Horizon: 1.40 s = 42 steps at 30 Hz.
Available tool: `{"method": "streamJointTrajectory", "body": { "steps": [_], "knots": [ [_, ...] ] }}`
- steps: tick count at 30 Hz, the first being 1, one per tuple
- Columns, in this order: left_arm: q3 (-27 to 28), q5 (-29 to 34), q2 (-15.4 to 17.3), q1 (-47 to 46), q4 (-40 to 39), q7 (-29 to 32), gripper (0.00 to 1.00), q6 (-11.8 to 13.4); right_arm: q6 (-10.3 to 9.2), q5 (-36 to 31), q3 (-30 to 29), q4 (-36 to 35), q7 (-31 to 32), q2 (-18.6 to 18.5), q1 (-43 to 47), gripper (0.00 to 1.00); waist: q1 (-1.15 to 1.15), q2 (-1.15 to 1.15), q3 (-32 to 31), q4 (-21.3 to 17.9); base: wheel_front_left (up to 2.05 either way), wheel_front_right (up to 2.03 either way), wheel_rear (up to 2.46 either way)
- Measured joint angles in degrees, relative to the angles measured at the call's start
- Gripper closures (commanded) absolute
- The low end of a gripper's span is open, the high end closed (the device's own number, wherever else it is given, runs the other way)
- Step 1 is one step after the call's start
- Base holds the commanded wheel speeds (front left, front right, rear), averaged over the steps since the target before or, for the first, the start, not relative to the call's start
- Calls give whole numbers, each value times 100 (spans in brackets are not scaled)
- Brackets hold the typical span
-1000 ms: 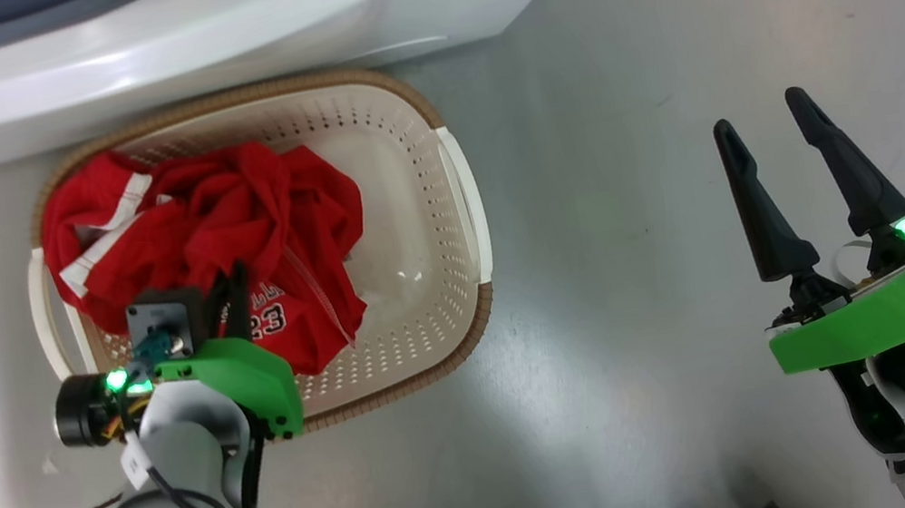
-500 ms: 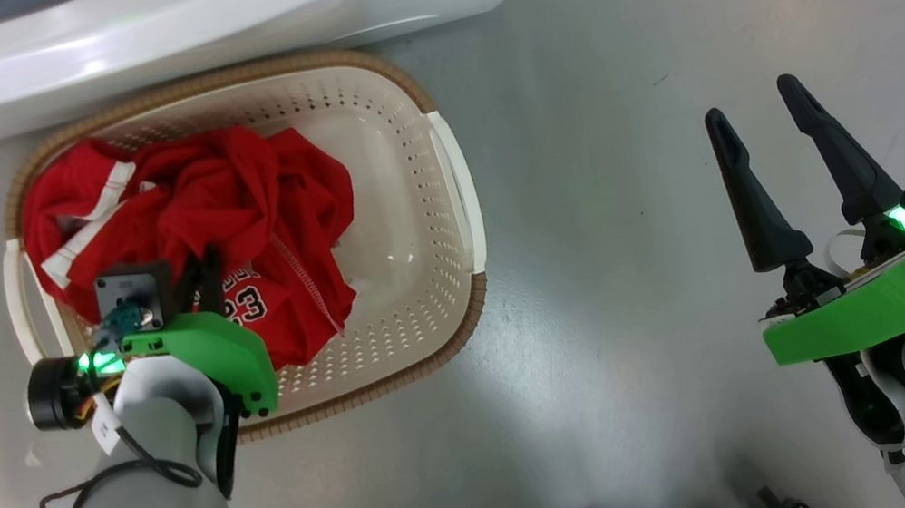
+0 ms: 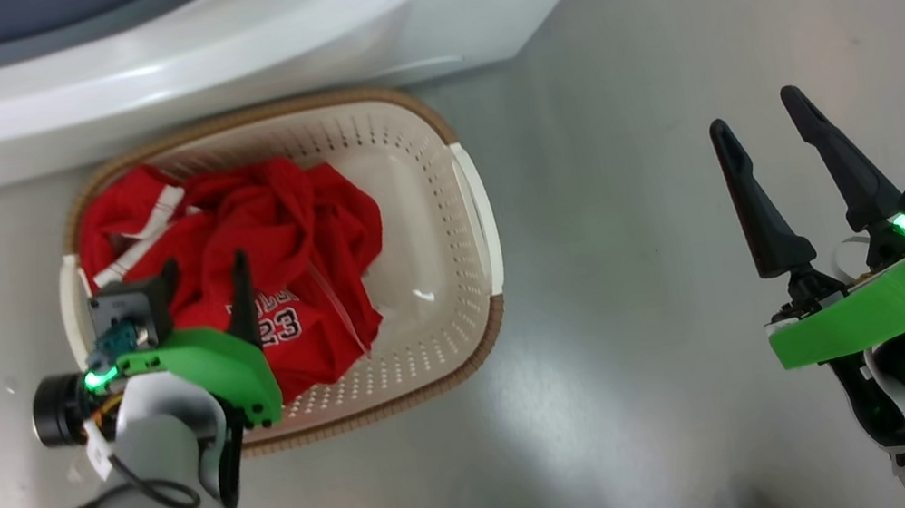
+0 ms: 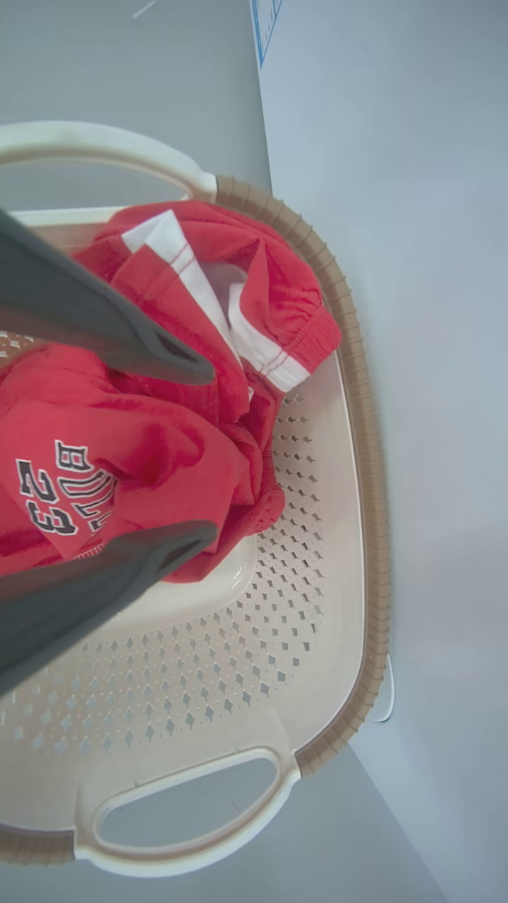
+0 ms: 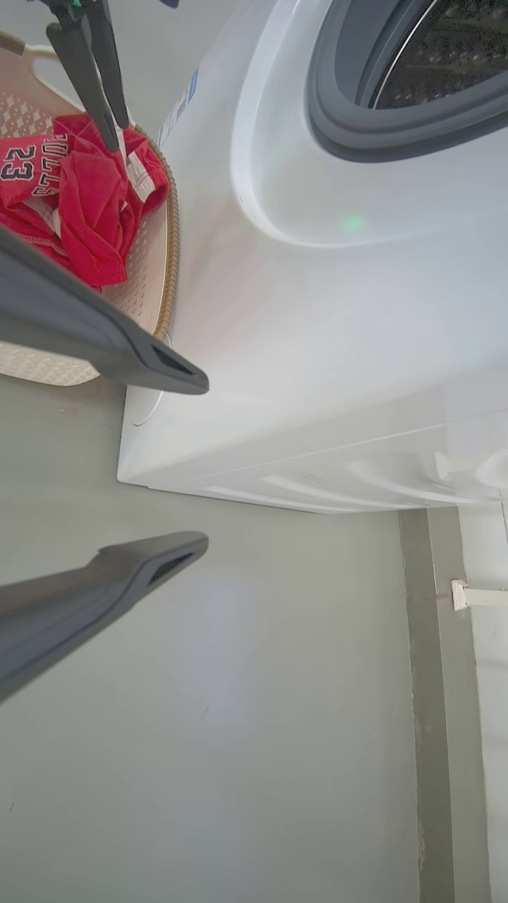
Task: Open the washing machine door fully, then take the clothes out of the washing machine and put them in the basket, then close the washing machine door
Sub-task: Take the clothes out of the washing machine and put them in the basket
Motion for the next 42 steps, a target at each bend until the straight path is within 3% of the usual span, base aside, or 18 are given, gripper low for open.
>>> {"method": "streamJointTrajectory", "body": {
  "steps": [42],
  "knots": [
    [826,411,-16,3042,-3708,0,0,-245,0,9,-138,400,1,-171,1552,0,0,0,-2712,445,0,0,0]
  ]
}}
